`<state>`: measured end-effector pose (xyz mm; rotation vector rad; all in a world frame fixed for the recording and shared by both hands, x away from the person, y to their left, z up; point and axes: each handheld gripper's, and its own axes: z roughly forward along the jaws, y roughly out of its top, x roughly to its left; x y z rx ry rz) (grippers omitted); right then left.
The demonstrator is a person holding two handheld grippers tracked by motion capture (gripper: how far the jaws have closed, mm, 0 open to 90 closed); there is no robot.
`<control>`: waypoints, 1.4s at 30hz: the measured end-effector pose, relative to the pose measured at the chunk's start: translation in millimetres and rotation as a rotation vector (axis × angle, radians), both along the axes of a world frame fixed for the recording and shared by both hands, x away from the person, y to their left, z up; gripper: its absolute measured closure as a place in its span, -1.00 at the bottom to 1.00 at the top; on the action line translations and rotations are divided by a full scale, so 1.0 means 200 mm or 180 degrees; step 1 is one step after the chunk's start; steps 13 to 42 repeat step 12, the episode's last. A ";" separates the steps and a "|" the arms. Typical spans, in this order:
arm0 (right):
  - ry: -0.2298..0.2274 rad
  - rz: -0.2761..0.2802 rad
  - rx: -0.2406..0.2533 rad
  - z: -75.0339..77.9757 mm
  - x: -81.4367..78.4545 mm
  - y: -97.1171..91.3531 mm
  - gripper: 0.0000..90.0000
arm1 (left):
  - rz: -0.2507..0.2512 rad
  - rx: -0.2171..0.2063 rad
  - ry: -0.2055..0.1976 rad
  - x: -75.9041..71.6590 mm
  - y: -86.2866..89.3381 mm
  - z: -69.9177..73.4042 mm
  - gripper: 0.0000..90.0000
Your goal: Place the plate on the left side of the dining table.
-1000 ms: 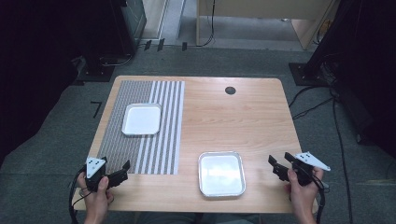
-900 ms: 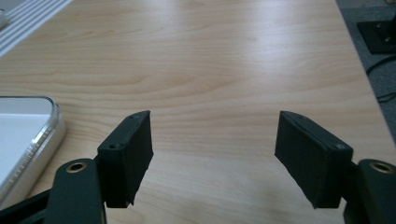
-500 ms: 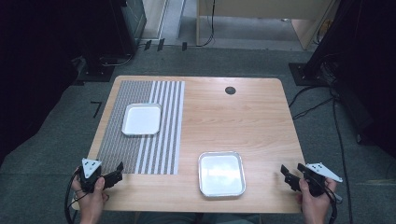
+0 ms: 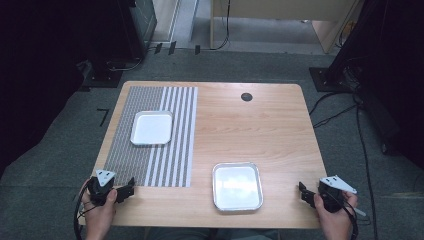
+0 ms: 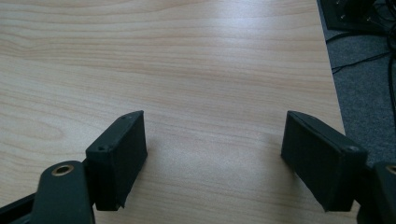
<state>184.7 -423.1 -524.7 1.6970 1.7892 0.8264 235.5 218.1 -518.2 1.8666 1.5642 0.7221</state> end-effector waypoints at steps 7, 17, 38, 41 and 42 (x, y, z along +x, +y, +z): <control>0.0005 0.0021 -0.0003 0.00 0.00 0.00 -0.54 | -0.0014 -0.0088 0.0043 0.01 0.01 0.00 -0.81; 0.0010 0.0031 -0.0007 0.00 0.00 0.00 -0.56 | -0.0022 -0.0091 0.0050 0.01 0.01 0.00 -0.81; 0.0010 0.0031 -0.0007 0.00 0.00 0.00 -0.56 | -0.0022 -0.0091 0.0050 0.01 0.01 0.00 -0.81; 0.0010 0.0031 -0.0007 0.00 0.00 0.00 -0.56 | -0.0022 -0.0091 0.0050 0.01 0.01 0.00 -0.81; 0.0010 0.0031 -0.0007 0.00 0.00 0.00 -0.56 | -0.0022 -0.0091 0.0050 0.01 0.01 0.00 -0.81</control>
